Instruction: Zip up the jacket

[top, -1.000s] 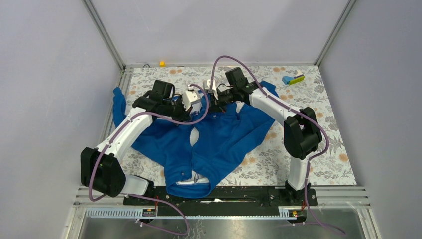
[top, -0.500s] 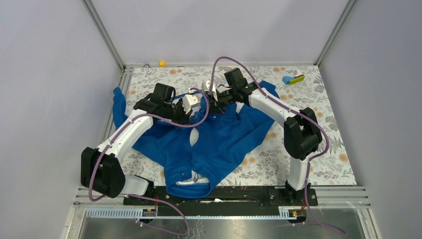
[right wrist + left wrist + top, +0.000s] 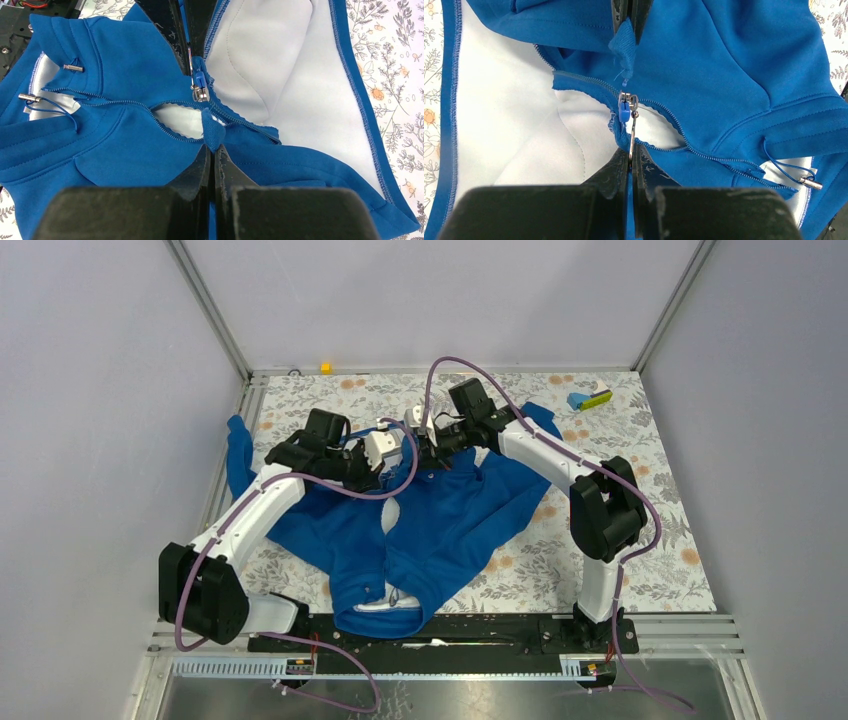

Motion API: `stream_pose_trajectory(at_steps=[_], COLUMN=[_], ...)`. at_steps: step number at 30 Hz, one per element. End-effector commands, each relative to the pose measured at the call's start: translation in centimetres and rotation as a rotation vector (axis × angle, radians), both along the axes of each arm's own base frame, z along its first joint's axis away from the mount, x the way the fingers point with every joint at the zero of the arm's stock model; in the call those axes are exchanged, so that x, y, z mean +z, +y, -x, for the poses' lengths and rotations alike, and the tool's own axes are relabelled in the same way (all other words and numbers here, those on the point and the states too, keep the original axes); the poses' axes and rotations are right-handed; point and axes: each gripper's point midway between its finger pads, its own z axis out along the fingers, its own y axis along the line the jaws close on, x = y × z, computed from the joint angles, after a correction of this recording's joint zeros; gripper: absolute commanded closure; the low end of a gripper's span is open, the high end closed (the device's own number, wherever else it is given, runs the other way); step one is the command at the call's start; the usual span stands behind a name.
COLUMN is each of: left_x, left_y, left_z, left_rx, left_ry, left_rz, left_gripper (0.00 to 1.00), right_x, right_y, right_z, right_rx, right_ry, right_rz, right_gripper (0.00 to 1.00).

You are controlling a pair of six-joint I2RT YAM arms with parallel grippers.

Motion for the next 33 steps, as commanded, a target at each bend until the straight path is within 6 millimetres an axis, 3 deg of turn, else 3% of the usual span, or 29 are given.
stream_pose_trajectory(at_steps=[1,13,27,33], left_x=[1.5,1.0,0.1,0.1], left_y=[-0.5,-0.7,-0.6,-0.6], left_z=[-0.4,-0.5,-0.4,-0.5], left_rx=[-0.026,-0.030,-0.023,-0.022], left_ry=[-0.080,-0.065,-0.055,-0.059], left_rz=[0.030,0.032,0.012,0.012], left_gripper=[1.00,1.00,1.00,1.00], right_x=[2.8,3.3,3.0,3.5], right_y=[0.6,0.8,0.6,0.9], right_z=[0.7,1.1,0.1,0.7], right_rx=[0.021,0.035,-0.022,0.009], right_ry=[-0.067,-0.073,-0.109,-0.091], right_rz=[-0.049,-0.074,-0.057,-0.083], right_gripper=[1.00,1.00,1.00,1.00])
